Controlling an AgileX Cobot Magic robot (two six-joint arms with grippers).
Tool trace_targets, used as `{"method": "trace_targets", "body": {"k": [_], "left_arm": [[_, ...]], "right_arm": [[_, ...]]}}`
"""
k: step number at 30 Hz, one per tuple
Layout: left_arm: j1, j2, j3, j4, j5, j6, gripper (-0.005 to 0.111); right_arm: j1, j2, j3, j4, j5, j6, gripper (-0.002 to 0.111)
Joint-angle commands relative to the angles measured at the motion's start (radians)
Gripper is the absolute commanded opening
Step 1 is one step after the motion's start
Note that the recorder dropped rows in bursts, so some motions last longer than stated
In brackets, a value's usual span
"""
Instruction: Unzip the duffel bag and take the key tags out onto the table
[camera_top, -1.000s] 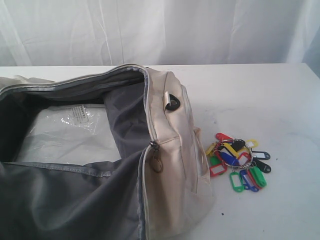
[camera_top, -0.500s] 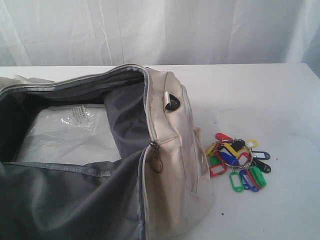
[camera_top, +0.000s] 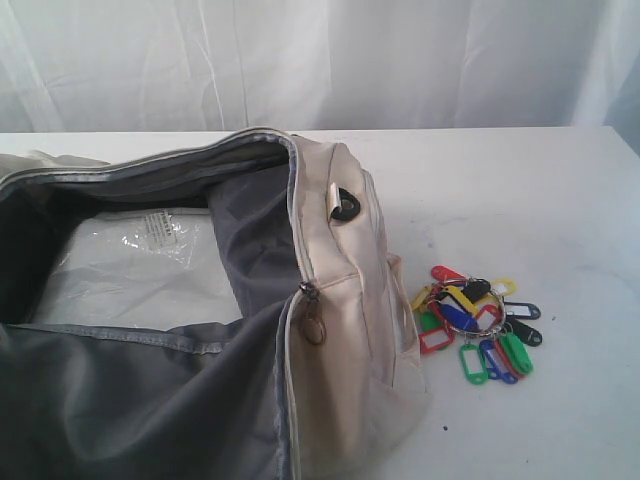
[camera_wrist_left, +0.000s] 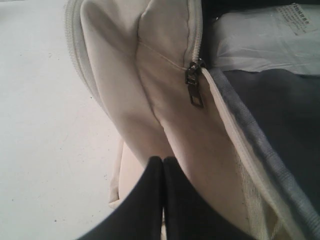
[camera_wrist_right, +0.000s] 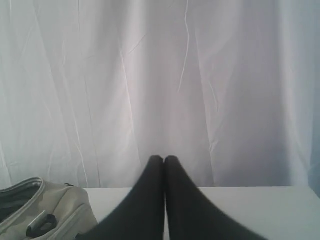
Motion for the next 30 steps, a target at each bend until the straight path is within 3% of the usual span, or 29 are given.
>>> {"method": "trace_targets", "body": {"k": [1, 2, 4, 5, 8, 10, 13, 17, 30], "left_arm": [[-0.007, -0.003, 0.005, -0.005, 0.002, 0.000, 0.000], [-0.007, -0.003, 0.005, -0.005, 0.002, 0.000, 0.000], [-0.007, -0.003, 0.005, -0.005, 0.002, 0.000, 0.000], [-0.007, -0.003, 0.005, -0.005, 0.002, 0.000, 0.000], [-0.007, -0.003, 0.005, -0.005, 0.002, 0.000, 0.000], [-0.007, -0.003, 0.005, -0.005, 0.002, 0.000, 0.000], [-0.007, -0.003, 0.005, -0.005, 0.002, 0.000, 0.000], [-0.007, -0.003, 0.005, -0.005, 0.002, 0.000, 0.000], [-0.007, -0.003, 0.005, -0.005, 0.002, 0.000, 0.000]], "right_arm": [[-0.008, -0.006, 0.007, -0.004, 0.013, -0.016, 0.000], [-0.008, -0.006, 0.007, -0.016, 0.011, -0.012, 0.000], [-0.008, -0.010, 0.007, -0.281, 0.011, 0.175, 0.000], [-0.008, -0.010, 0.007, -0.606, -0.001, 0.481, 0.000], [-0.008, -0.010, 0.007, -1.116, -0.025, 1.006, 0.000], [-0.008, -0.010, 0.007, -1.345, -0.042, 1.300, 0.000], [-0.008, -0.024, 0.007, -1.559, -0.056, 1.495, 0.000], [-0.008, -0.063, 0.008, -1.673, -0.058, 1.541, 0.000], [-0.008, -0.110, 0.088, -1.700, -0.058, 1.562, 0.000]]}}
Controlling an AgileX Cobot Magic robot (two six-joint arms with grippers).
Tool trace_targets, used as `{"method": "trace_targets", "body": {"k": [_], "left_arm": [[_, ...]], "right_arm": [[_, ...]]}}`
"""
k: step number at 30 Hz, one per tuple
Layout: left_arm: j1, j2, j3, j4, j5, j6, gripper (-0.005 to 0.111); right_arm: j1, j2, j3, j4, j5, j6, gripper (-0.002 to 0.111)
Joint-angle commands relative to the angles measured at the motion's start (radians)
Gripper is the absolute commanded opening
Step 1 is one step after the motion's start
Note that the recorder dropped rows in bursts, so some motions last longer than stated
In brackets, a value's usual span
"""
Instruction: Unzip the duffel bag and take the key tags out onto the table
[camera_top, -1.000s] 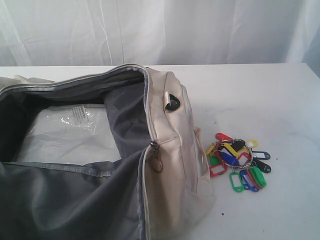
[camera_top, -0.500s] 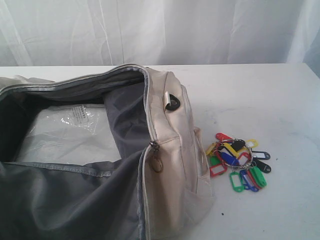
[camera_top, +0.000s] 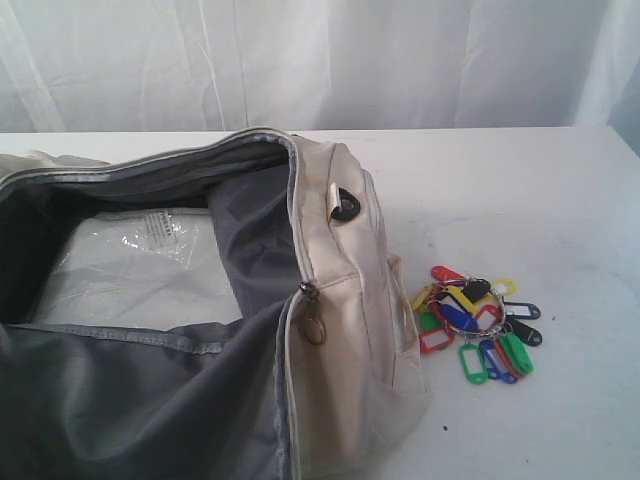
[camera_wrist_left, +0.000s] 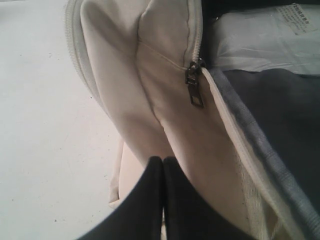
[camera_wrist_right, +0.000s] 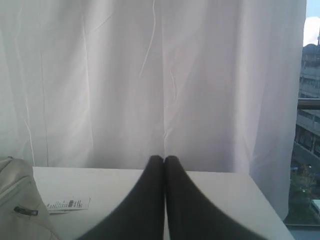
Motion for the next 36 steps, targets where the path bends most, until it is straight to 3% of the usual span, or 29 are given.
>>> {"method": "trace_targets", "body": {"k": [1, 11, 22, 29, 36], "left_arm": [[-0.007, -0.003, 0.005, -0.005, 0.002, 0.000, 0.000], [-0.007, -0.003, 0.005, -0.005, 0.002, 0.000, 0.000], [-0.007, -0.003, 0.005, -0.005, 0.002, 0.000, 0.000], [-0.007, -0.003, 0.005, -0.005, 0.002, 0.000, 0.000], [-0.007, -0.003, 0.005, -0.005, 0.002, 0.000, 0.000]], "right_arm": [[-0.006, -0.007, 0.061, -0.019, -0.007, 0.029, 0.000], [-0.006, -0.020, 0.206, -0.095, -0.007, 0.032, 0.000], [-0.006, -0.048, 0.206, -0.109, 0.080, 0.023, 0.000], [-0.006, -0.048, 0.206, -0.109, 0.250, 0.023, 0.000], [-0.006, -0.048, 0.206, -0.102, 0.239, 0.086, 0.000]]}}
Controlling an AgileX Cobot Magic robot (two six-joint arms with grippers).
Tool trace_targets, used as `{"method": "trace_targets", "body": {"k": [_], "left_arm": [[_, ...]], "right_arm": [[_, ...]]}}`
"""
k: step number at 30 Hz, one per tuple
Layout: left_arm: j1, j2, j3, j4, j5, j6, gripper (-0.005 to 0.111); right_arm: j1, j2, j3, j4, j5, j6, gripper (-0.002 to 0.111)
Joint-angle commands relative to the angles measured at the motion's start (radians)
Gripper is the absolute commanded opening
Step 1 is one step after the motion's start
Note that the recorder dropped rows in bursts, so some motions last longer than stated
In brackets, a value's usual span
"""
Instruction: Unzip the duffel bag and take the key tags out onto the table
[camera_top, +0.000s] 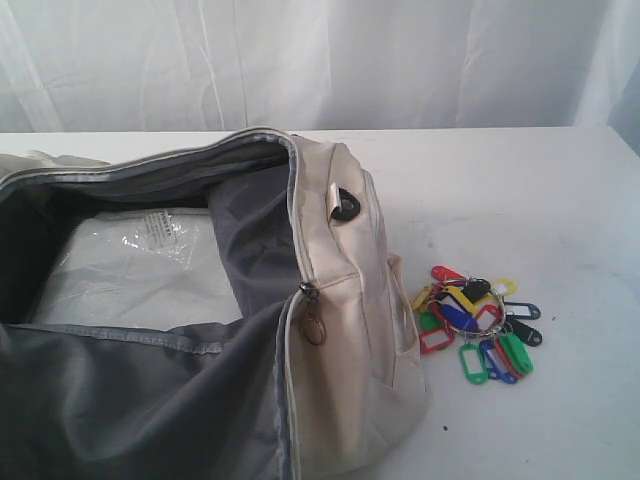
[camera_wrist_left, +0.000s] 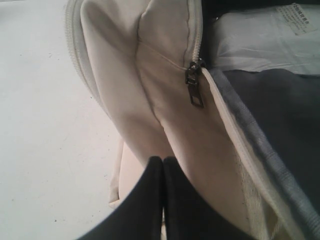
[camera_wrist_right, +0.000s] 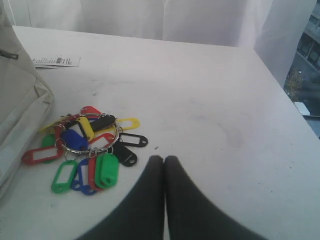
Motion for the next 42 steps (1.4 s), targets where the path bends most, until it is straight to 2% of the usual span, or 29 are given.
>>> {"method": "trace_targets", "body": {"k": [1, 42], "left_arm": [[-0.007, -0.003, 0.005, -0.005, 0.002, 0.000, 0.000], [-0.007, -0.003, 0.005, -0.005, 0.002, 0.000, 0.000]], "right_arm": [[-0.006, -0.003, 0.005, -0.003, -0.005, 0.053, 0.000], [-0.004, -0.011, 0.005, -0.012, 0.017, 0.049, 0.000]]}}
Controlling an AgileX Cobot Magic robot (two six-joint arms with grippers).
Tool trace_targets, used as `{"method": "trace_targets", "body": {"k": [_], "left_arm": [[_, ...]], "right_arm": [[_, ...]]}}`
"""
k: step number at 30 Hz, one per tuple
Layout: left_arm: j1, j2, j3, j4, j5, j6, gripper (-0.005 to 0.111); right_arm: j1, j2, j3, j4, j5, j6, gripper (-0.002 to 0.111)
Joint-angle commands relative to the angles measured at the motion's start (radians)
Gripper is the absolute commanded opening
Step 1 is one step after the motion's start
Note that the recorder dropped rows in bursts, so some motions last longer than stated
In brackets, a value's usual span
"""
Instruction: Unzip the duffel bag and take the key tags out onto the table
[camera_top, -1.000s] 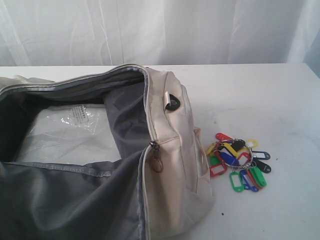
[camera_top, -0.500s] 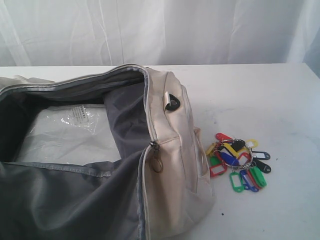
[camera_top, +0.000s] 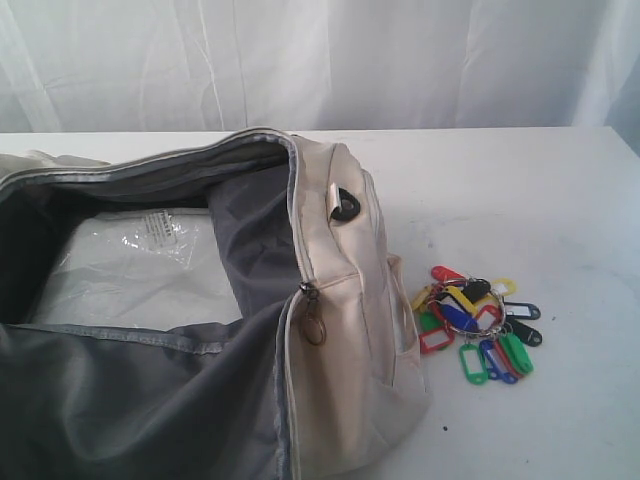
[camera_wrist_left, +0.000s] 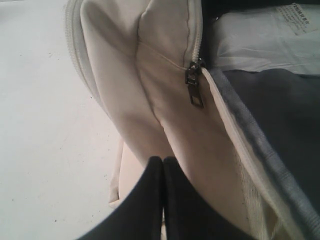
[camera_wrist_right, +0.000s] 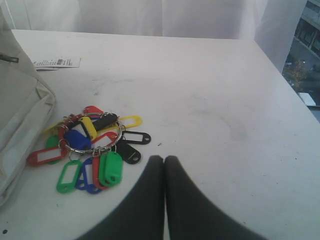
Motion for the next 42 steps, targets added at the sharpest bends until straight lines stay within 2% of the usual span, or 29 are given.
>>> {"method": "trace_targets", "body": {"k": [1, 26, 32, 42], "left_arm": [[-0.007, -0.003, 0.005, -0.005, 0.002, 0.000, 0.000], [-0.007, -0.003, 0.005, -0.005, 0.002, 0.000, 0.000], [-0.007, -0.003, 0.005, -0.005, 0.002, 0.000, 0.000], [-0.007, -0.003, 0.005, -0.005, 0.002, 0.000, 0.000]], "right_arm": [[0.000, -0.007, 0.005, -0.009, 0.000, 0.005, 0.000], [0.022, -0.007, 0.005, -0.007, 0.000, 0.005, 0.000], [-0.010, -0.007, 0.005, -0.007, 0.000, 0.027, 0.000], [-0.008, -0.007, 0.005, -0.007, 0.000, 0.027, 0.000]]}}
